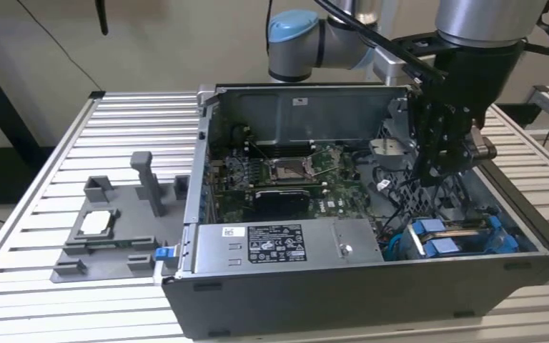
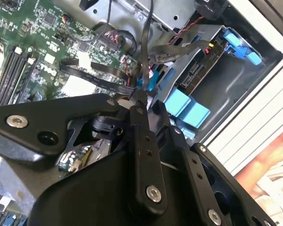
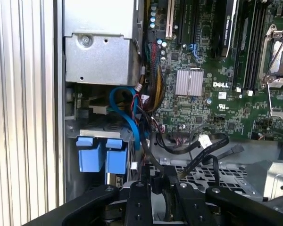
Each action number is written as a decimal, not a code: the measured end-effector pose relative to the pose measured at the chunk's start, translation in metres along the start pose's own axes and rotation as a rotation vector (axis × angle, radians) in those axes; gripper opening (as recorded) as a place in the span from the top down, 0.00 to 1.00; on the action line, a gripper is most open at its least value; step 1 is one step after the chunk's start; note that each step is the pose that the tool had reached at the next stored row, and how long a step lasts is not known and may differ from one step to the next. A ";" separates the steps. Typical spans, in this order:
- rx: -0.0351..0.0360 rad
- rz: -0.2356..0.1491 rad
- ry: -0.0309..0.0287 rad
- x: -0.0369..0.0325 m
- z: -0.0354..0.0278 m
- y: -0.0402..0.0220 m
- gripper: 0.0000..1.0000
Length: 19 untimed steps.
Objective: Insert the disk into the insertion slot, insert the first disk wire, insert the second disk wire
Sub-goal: 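Insert the second disk wire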
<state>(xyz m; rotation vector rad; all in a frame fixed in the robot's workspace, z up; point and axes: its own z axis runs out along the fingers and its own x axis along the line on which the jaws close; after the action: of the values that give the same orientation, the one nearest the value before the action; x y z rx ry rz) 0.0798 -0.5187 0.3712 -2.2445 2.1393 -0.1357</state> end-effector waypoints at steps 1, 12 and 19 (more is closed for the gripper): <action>0.0000 0.000 0.0003 0.0000 0.0001 0.0000 0.73; 0.0000 0.000 0.0003 0.0000 0.0003 0.0001 0.84; 0.0001 0.000 0.0004 0.0000 0.0003 0.0001 0.84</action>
<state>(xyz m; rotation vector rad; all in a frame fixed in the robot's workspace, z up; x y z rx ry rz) 0.0797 -0.5187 0.3710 -2.2445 2.1394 -0.1363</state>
